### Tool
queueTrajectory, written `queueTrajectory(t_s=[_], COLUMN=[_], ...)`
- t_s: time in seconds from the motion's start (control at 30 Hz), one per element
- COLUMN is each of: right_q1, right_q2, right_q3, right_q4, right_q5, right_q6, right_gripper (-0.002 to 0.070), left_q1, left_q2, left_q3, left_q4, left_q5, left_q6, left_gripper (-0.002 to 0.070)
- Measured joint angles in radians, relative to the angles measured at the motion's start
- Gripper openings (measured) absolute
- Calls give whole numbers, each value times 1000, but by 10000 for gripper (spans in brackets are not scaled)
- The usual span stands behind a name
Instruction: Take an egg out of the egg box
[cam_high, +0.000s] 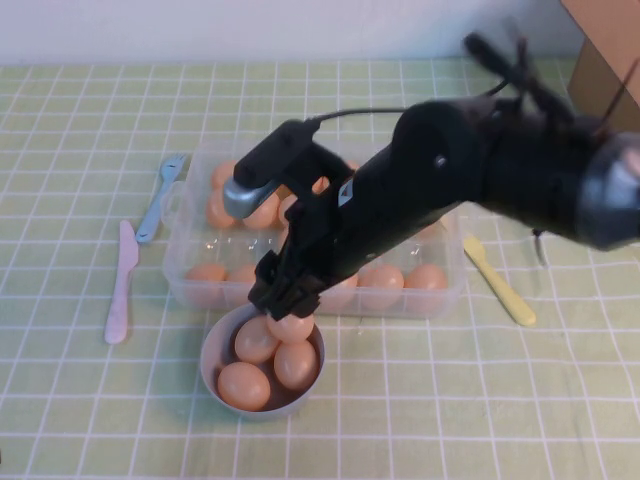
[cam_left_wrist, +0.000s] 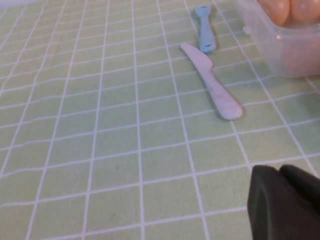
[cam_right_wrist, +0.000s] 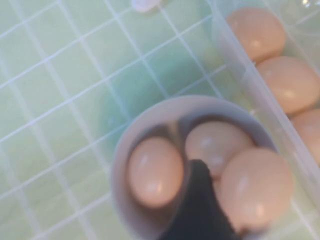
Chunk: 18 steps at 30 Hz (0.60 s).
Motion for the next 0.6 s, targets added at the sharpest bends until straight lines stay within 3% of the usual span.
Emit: queueTrajectory(t_s=[0.1,0.23,0.3,0.37,0.6], right_q1=[0,0,0,0,0], right_q2=[-78,-199,-284,-350,-554], right_q3=[2,56,109,167,323], right_q4=[-44,-136,-182,-203,-216], right_q5=[90,182,232,267,344], right_q6=[64,186,248,289,347], right_gripper=[405,218,89,33,-12], left_q1=[0,0,0,0,0], left_q2=[0,0,0,0,0], left_q3=[0,0,0,0,0], left_q4=[0,0,0,0,0], left_q5=[0,0,0,0,0], left_q6=[0,0,0,0,0], left_gripper=[-4,-4,-4,-4,-4])
